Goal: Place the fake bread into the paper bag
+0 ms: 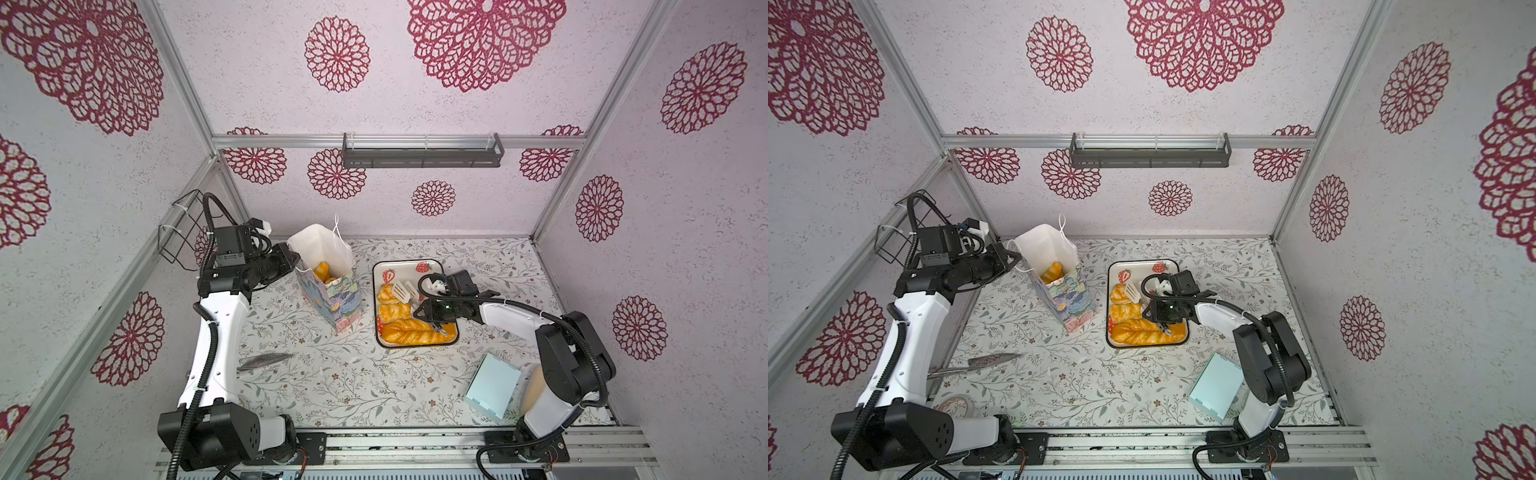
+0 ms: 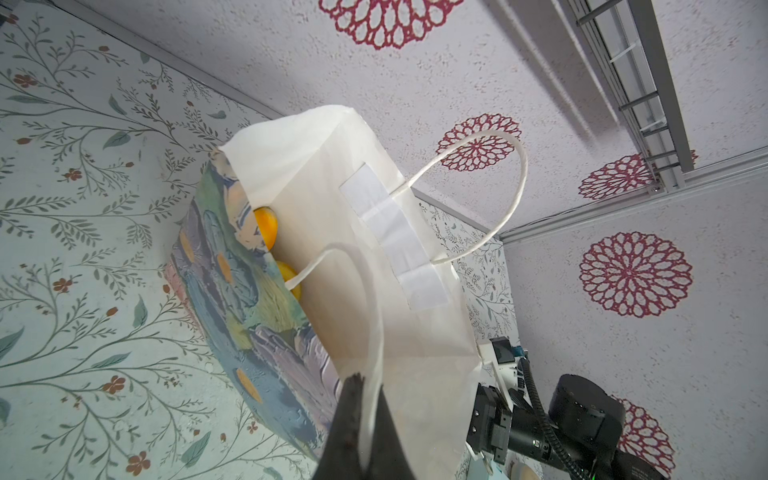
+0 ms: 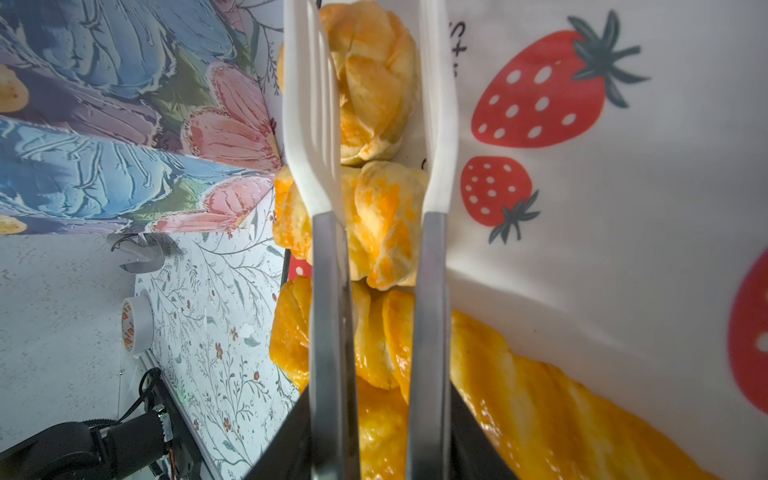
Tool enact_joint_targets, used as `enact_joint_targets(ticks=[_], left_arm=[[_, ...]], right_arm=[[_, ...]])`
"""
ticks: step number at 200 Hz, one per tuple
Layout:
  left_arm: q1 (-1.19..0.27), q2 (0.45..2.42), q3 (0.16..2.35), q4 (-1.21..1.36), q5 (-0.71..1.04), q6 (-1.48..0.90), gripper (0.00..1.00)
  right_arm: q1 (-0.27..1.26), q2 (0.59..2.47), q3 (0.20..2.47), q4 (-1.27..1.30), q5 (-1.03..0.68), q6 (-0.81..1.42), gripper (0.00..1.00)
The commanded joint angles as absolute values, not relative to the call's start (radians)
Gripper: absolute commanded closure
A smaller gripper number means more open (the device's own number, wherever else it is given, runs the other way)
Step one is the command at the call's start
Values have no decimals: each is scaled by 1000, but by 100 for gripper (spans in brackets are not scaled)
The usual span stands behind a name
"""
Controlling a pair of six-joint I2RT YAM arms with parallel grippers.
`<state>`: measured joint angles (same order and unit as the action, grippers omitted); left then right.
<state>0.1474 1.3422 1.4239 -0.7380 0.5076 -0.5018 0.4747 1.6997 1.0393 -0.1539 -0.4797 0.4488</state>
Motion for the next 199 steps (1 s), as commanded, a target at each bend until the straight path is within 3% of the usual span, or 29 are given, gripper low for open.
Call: enact_joint_targets(ticks=[1,199], left_arm=[[138,1342,1430,-725,511,-505,99],[138,1338,1428,-727,511,-504,99]], right_arm=[[471,1647,1074,-129,-498,452,59],[456,1632,1034,-89,-514,471,62]])
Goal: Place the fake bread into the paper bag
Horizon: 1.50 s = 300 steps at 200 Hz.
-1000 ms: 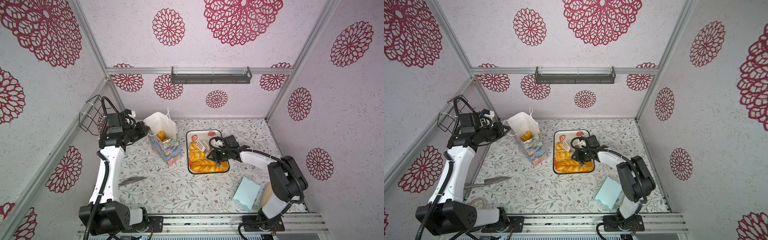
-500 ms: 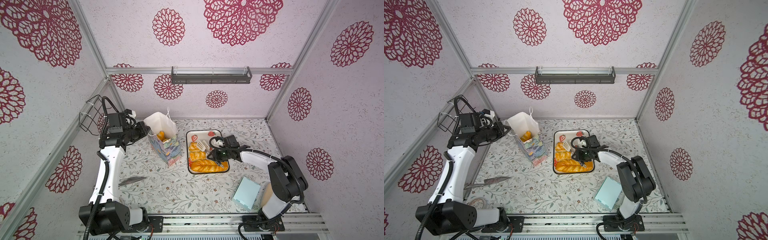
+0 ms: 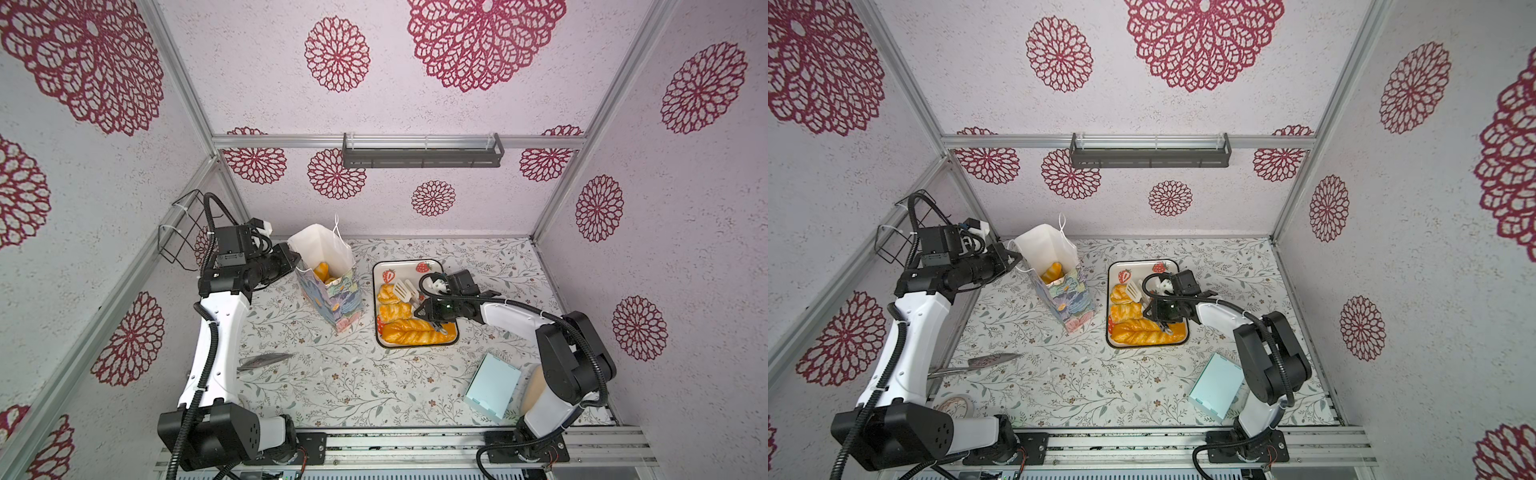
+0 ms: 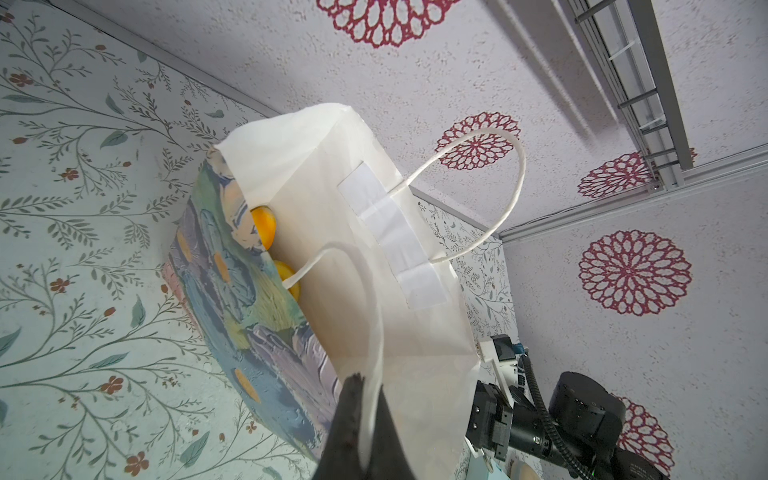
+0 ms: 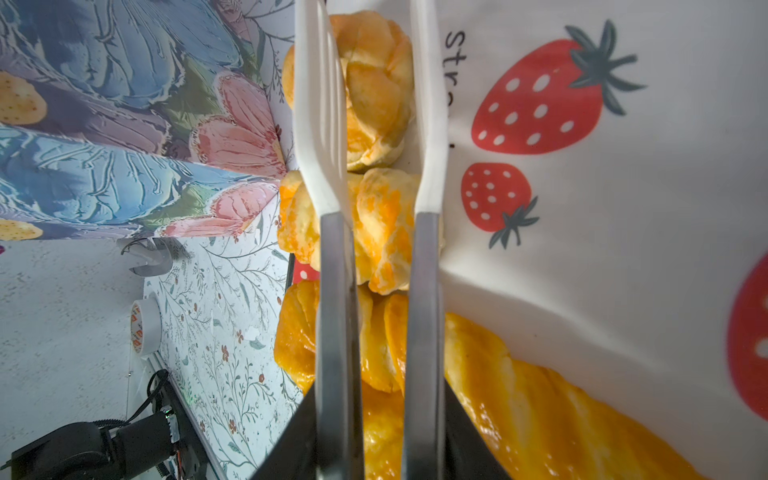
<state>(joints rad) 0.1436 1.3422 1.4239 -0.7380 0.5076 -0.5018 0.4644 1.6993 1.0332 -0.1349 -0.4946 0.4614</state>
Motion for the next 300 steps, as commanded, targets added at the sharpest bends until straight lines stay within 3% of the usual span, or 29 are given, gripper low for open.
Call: enact_joint_targets(ticks=[1,150,300], left_arm=[[138,1338,1427,-726,511,-503,99],[138,1325,1413,-727,509,-496,98],[138,1325,1408,-720,514,-499,98]], right_arm=[[457,1632,1035,-89,-514,471,62],[456,1695,1037,-101,-519,457,58],[457,1676,1032,-95,-523,459,68]])
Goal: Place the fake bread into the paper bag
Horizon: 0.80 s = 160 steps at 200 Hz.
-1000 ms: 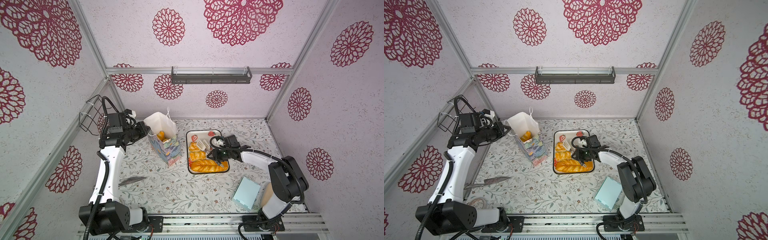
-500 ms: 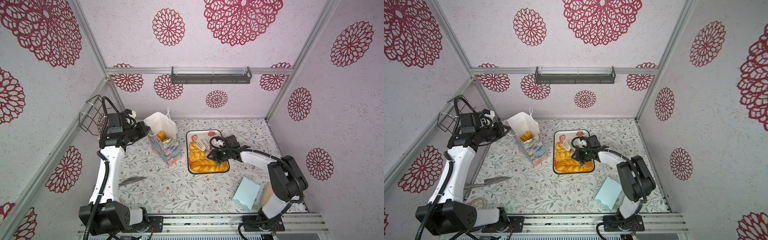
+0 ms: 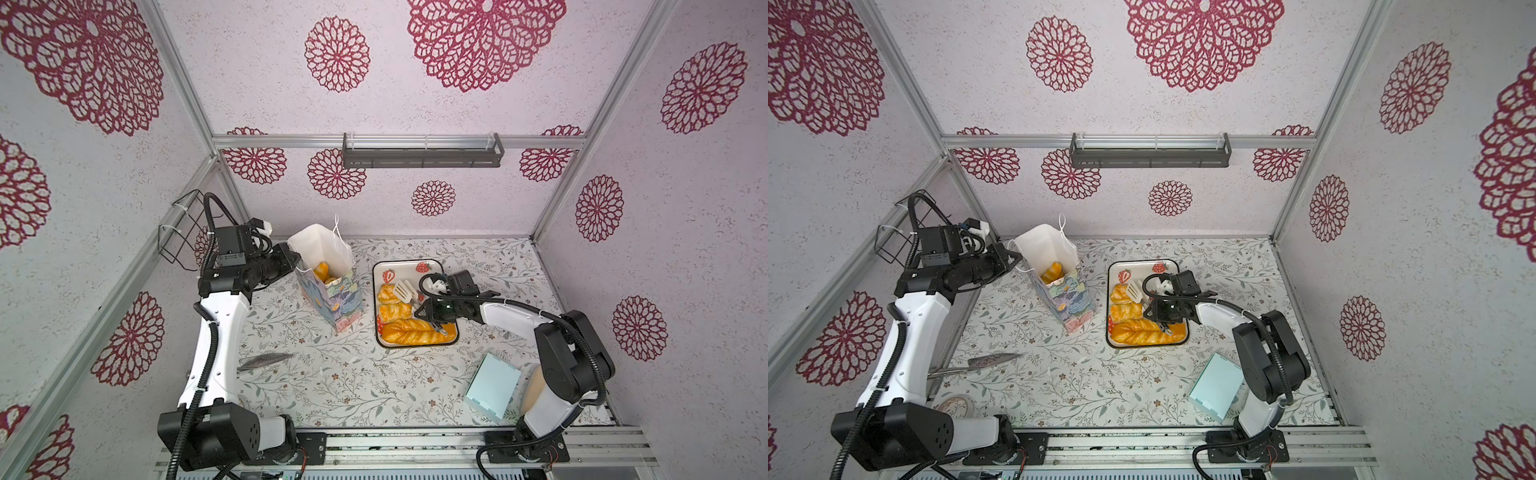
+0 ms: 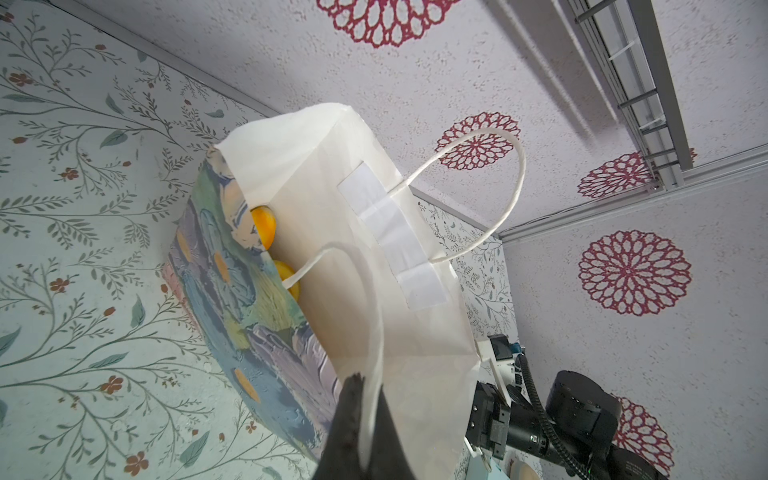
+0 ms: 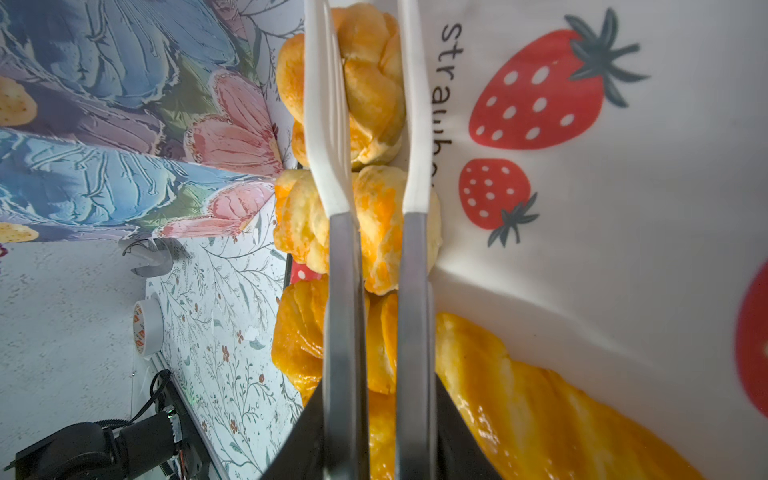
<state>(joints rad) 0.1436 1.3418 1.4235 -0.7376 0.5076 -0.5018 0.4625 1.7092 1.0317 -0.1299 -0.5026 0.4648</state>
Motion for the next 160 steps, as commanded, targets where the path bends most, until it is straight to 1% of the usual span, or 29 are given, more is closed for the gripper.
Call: enact_joint_targets(ticks=[1,55,160], left_arm=[[137,1325,1407,-720,515,-499,98],[138,1318,1406,-722,514,-499,98],[137,1318,1408,-722,515,-501,98]], right_arm=[[457,1675,1031,-95,-522,459,68],[456,1635,1041,-99,-509,461,72],[433,1559,1054,-148,-484,443,72]])
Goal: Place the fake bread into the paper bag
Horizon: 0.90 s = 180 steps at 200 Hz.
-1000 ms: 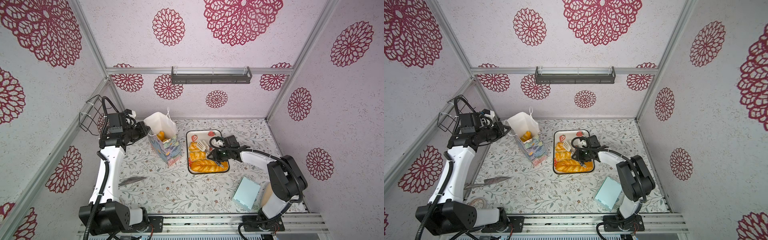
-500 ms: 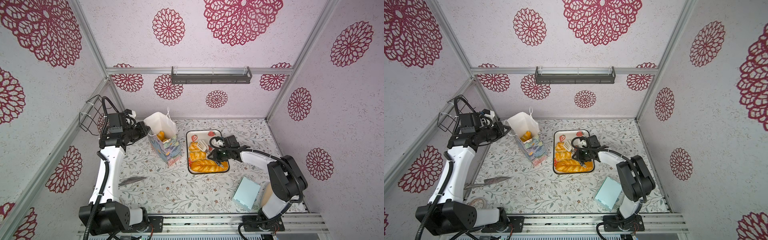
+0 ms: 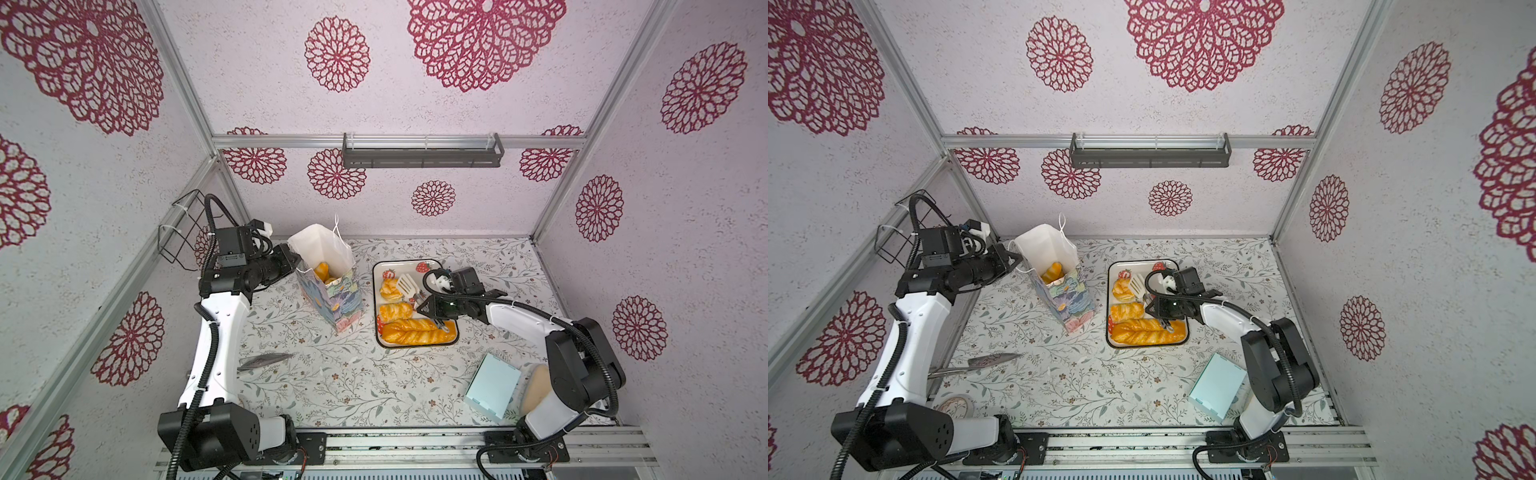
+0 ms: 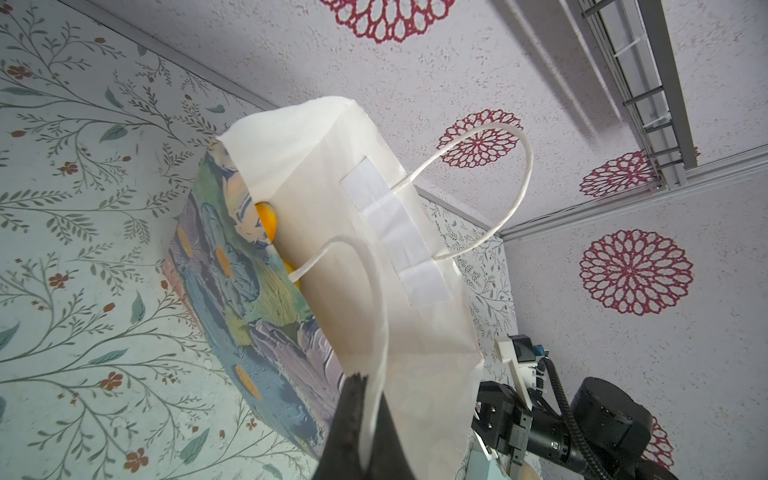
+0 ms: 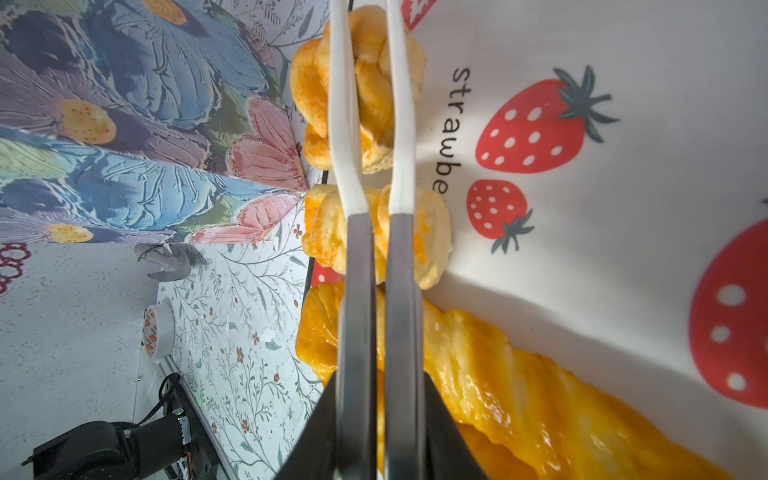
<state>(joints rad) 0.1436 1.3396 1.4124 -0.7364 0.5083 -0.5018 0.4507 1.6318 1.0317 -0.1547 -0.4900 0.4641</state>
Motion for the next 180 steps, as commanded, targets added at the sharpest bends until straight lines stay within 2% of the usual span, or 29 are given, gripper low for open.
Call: enact_joint_targets(ticks=[1,98,180], left_arm=[[138,1318,1408,-721,515,-501,98],[137,1315,1411,-728,521,-497,98],[138,1316,1415,-727,525,-504,98]], right_arm=[[433,1558,1055,-148,-484,443,73],[419,1421,1057,-151,-471,448,73],[419,1306,1035,-39,-560,504,73]])
